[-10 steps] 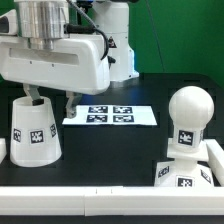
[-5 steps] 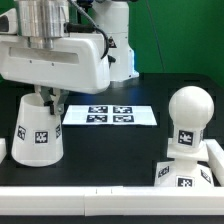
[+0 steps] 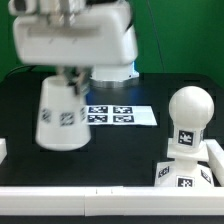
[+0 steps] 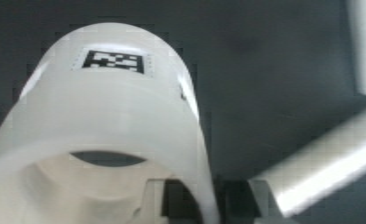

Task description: Assemble lamp

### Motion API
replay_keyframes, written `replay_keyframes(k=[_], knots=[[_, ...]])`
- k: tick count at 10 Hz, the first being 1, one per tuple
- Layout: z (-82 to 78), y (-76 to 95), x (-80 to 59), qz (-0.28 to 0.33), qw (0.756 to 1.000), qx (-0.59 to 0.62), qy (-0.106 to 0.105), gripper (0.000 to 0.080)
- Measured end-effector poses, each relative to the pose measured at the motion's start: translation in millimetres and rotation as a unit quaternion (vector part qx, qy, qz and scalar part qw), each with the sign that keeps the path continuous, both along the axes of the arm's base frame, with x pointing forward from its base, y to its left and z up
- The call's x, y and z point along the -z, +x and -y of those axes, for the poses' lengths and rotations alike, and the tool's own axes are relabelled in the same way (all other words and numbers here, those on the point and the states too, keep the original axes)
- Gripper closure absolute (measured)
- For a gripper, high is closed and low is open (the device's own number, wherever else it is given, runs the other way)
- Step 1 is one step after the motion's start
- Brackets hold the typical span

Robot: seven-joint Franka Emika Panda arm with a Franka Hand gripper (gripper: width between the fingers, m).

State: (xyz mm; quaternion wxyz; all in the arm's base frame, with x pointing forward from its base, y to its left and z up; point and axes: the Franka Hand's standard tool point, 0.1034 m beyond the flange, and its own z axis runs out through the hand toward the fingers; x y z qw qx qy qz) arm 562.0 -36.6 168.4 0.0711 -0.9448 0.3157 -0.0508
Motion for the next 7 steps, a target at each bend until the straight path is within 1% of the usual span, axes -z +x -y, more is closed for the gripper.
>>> replay_keyframes(k=[1, 2, 3, 5, 6, 7], knots=[[-17.9, 4.0, -22.0, -0.016, 1.0, -0.008, 0.01, 0.0757], [-18.1, 9.3, -30.3, -0.018, 1.0, -0.017, 0.009, 0.0757], [-14.9, 7.8, -23.1, -0.017, 1.0, -0.013, 0.006, 0.0757], [-15.8, 7.5, -22.0, -0.018, 1.0, -0.013, 0.006, 0.0757], [-18.6, 9.3, -25.4, -0.017, 1.0, -0.014, 0.007, 0.0757], [-30.6, 19.2, -45.2, -0.005, 1.0, -0.023, 0.014, 0.0757]])
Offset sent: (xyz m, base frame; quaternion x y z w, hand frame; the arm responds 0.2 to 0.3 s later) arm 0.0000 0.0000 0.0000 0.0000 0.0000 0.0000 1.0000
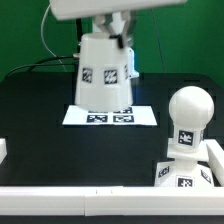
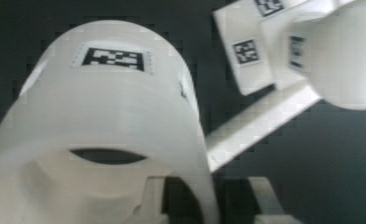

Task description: Assemble lamp

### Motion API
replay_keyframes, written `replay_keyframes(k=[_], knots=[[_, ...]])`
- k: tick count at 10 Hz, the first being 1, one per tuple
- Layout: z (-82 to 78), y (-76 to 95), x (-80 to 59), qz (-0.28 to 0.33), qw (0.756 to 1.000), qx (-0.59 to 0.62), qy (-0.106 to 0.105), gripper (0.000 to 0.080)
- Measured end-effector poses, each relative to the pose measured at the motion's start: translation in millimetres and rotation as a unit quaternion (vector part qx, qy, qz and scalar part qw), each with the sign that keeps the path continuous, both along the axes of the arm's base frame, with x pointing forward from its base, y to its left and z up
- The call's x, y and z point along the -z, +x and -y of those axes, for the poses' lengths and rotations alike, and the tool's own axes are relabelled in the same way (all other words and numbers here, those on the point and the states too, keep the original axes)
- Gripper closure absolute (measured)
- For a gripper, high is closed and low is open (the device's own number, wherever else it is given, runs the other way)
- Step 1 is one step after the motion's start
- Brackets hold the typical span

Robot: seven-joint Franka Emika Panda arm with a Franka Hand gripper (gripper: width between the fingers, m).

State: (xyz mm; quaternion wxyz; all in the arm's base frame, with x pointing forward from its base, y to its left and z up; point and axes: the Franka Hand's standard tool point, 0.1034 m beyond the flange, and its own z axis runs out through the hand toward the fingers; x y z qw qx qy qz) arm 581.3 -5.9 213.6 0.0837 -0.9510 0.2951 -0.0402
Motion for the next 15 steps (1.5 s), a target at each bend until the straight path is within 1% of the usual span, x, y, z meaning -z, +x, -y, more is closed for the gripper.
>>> replay_keyframes(k=[1, 2, 3, 4, 5, 6, 7, 10, 12, 13, 15], knots=[[-15.7, 10.8, -20.8, 0.02, 1.0, 0.012, 0.013, 0.0757], [-34.7, 22.0, -39.4, 0.03, 0.999, 0.033, 0.016, 0.0757], [-50.1, 33.4, -49.9, 0.036, 0.999, 0.04, 0.001, 0.0757], [-64.5, 44.3, -51.5, 0.038, 0.998, 0.057, -0.008, 0.0757], [-82.4, 56.2, -49.7, 0.036, 0.997, 0.071, -0.011, 0.0757], [-90.1, 60.3, -45.9, 0.025, 0.997, 0.067, -0.012, 0.0757], [-87.6, 60.8, -45.5, 0.027, 0.997, 0.066, -0.013, 0.0757], [-89.7, 60.9, -43.0, 0.029, 0.997, 0.069, -0.013, 0.0757], [-110.3, 60.6, -25.2, 0.033, 0.997, 0.072, -0.015, 0.0757], [-115.1, 61.4, -15.7, 0.034, 0.997, 0.068, -0.019, 0.0757], [-110.5, 57.7, 15.2, 0.016, 0.997, 0.068, -0.032, 0.0757]])
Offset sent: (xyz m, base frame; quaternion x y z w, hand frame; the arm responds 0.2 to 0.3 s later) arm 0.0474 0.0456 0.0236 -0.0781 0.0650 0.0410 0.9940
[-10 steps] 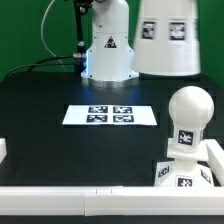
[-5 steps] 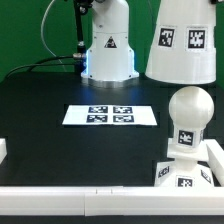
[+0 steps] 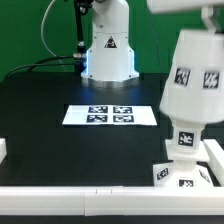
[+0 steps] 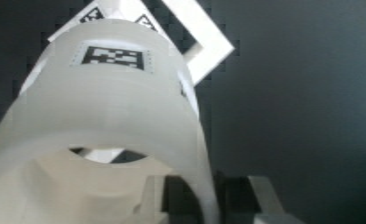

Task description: Assemble lamp

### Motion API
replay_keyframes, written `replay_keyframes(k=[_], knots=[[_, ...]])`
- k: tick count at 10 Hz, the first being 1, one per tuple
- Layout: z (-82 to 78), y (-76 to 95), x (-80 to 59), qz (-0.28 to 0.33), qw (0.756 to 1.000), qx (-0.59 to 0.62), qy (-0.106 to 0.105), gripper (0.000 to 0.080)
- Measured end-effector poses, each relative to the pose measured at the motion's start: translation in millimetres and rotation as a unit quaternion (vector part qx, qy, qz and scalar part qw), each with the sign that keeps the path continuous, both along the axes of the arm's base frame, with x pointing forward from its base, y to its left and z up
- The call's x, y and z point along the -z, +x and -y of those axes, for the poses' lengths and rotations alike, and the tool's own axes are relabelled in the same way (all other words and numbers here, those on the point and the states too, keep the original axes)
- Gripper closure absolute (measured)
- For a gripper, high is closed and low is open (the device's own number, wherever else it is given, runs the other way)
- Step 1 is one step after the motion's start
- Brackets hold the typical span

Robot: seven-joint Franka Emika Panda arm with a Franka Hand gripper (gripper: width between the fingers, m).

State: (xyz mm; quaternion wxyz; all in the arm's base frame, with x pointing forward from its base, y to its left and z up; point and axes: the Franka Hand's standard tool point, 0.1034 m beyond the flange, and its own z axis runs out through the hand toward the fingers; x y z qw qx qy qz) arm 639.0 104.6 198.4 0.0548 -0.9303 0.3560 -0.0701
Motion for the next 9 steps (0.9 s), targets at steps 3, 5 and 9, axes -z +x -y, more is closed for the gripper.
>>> replay_keyframes(k=[3, 5, 9], knots=[[-1.3, -2.6, 21.6, -0.01, 1.0, -0.002, -0.008, 0.0757], [1.2, -3.3, 31.5, -0.013, 1.0, -0.002, -0.012, 0.0757], [2.2, -4.8, 44.2, -0.018, 1.0, -0.001, -0.017, 0.0757]])
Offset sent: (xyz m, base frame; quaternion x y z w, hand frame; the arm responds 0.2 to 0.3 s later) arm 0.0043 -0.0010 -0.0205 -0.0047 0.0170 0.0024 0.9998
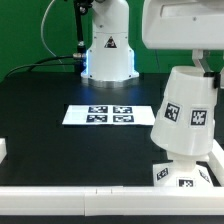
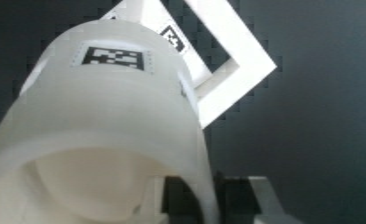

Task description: Assemble lamp

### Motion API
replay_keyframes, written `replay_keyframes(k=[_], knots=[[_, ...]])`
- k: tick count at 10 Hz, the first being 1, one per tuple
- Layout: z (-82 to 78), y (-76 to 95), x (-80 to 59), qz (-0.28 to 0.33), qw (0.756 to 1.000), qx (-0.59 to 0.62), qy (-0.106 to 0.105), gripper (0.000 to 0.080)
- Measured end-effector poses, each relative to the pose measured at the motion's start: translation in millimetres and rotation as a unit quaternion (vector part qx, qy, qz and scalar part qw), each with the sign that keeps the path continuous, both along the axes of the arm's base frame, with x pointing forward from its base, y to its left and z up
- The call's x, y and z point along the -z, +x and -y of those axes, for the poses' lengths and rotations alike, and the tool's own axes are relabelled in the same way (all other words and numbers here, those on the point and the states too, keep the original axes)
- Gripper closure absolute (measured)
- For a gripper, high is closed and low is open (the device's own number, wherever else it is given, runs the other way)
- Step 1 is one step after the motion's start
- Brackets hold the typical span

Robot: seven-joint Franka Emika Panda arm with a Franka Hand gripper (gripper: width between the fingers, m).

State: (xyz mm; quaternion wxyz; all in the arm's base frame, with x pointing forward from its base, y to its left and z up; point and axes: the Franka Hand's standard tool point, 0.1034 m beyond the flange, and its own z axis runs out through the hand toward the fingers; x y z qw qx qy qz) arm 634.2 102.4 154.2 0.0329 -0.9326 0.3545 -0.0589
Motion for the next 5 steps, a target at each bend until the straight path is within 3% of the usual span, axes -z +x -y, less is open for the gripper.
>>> replay_keyframes(k=[1, 2, 3, 4, 5], knots=[[0.2, 0.3, -0.6, 0.0, 1.0, 0.0, 0.0, 0.0757], [0.3, 0.2, -0.3, 0.0, 1.0, 0.0, 0.0, 0.068], [0.1, 0.9, -1.1, 0.001, 1.0, 0.0, 0.0, 0.0496], [-0.1, 1.6, -1.9, 0.003, 1.0, 0.0, 0.0, 0.0496], [-0.1, 1.8, -2.1, 0.003, 1.0, 0.0, 0.0, 0.0315]])
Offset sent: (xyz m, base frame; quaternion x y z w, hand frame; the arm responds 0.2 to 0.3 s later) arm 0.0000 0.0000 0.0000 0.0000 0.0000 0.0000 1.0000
